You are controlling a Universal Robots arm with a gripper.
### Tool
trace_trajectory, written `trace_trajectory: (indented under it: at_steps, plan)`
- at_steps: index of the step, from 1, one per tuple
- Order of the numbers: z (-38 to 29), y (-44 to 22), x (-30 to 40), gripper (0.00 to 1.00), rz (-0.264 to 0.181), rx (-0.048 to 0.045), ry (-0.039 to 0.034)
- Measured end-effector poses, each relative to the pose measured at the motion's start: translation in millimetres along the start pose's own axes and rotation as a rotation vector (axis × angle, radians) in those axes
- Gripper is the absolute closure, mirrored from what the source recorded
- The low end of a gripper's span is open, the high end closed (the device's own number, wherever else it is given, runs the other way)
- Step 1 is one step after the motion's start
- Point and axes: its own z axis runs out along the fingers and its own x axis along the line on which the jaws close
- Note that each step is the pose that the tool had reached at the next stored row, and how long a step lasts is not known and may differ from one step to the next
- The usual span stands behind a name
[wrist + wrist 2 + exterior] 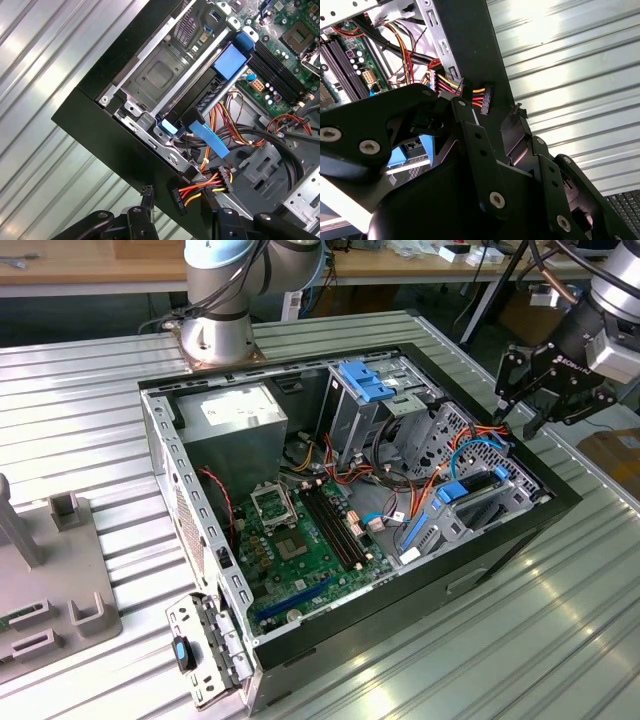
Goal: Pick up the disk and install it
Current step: 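Insert the first disk wire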
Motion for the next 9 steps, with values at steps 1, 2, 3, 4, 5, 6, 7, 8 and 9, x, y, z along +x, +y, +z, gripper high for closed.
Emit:
trace_trajectory:
  at_steps: [1,2,3,4,5,6,7,8,9]
  plan:
    - [0.0,0.3,0.4,0.50,0.000,0.0000,0.0000]
    - [-0.2,0.9,1.0,0.50,0.000,-0.0001,0.0001]
    - [-0.2,1.1,1.2,0.50,0.000,-0.0001,0.0001]
    - [-0.2,1.1,1.2,0.50,0.000,-0.0001,0.0001]
    - [-0.1,1.2,1.3,0.50,-0.001,-0.0001,0.0000]
    - [-0.1,1.3,1.4,0.50,-0.003,-0.0001,-0.0002]
    - [0.1,1.6,1.8,0.50,-0.007,-0.0002,-0.0005]
    - [0.3,1.8,2.0,0.50,-0.011,-0.0003,-0.0007]
    - [0.5,2.2,2.4,0.50,-0.019,-0.0007,-0.0010]
